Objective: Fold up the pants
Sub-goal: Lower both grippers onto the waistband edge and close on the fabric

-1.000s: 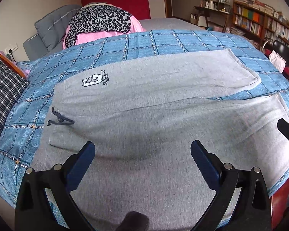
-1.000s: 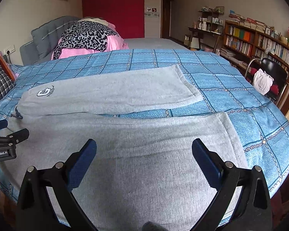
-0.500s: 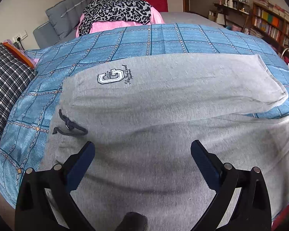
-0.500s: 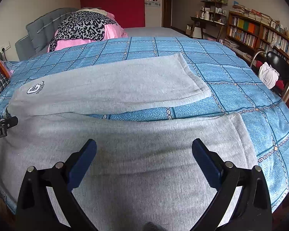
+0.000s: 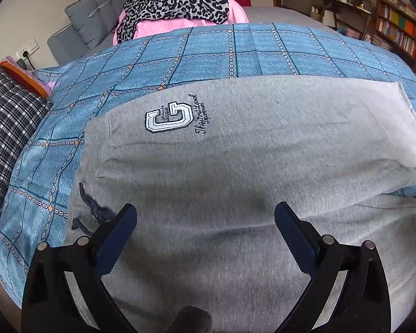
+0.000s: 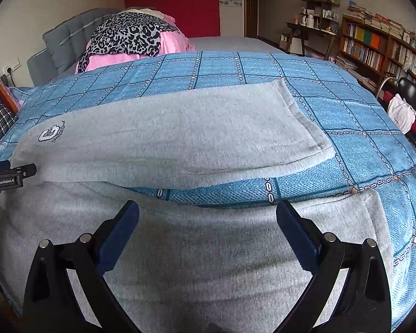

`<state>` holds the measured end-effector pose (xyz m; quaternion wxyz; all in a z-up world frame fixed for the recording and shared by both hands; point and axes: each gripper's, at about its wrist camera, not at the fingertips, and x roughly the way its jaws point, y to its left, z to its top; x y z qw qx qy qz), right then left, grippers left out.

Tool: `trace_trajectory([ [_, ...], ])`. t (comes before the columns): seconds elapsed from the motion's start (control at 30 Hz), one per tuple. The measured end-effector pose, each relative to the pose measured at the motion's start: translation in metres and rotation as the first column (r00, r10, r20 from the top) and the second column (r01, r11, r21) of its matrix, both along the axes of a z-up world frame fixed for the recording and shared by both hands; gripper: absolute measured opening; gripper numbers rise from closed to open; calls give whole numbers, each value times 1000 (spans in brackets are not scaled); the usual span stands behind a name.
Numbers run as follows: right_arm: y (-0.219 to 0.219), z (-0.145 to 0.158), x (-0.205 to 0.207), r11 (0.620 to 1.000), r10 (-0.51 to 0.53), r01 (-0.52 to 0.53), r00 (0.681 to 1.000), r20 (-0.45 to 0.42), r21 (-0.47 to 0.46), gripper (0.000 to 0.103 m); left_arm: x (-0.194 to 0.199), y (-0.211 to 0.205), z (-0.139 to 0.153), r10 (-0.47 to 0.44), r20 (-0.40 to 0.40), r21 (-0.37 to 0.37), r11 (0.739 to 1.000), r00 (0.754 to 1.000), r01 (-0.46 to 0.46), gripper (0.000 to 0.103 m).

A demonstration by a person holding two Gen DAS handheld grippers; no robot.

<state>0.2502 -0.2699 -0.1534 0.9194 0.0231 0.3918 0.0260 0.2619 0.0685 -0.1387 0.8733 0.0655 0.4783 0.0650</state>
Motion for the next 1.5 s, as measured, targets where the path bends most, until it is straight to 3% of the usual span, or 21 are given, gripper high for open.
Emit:
trace_trajectory([
  [0.23, 5, -5, 24, 1000, 6, -6, 1000, -24, -16, 100, 38, 34, -3, 58, -25, -4, 998, 998, -59, 98],
  [0.33, 6, -8, 31, 1000, 10, -11, 999, -35, -18, 100, 56, 56, -1, 97, -32, -40, 994, 995, -98, 98],
  [0.5, 9, -14, 40, 1000, 19, -20, 999, -51, -12, 100, 82, 103, 3, 192, -22, -91, 977, 981, -193, 98],
  [0.77, 13, -20, 47, 999, 30, -31, 998, -58, -16, 100, 113, 166, -6, 284, -47, -101, 953, 958, -287, 98],
  [1.17, 22, -28, 55, 999, 42, -44, 996, -75, -25, 100, 144, 202, -27, 246, -94, -284, 922, 965, -263, 98],
  [1.33, 24, -31, 59, 999, 43, -46, 995, -84, -26, 100, 138, 207, -27, 248, -53, -323, 912, 967, -251, 98],
  [1.43, 24, -34, 62, 999, 44, -47, 994, -95, -25, 100, 132, 208, -23, 227, -13, -371, 903, 974, -216, 83],
  [1.5, 24, -36, 63, 999, 46, -49, 994, -102, -25, 100, 128, 206, -22, 197, -2, -409, 894, 980, -181, 62],
])
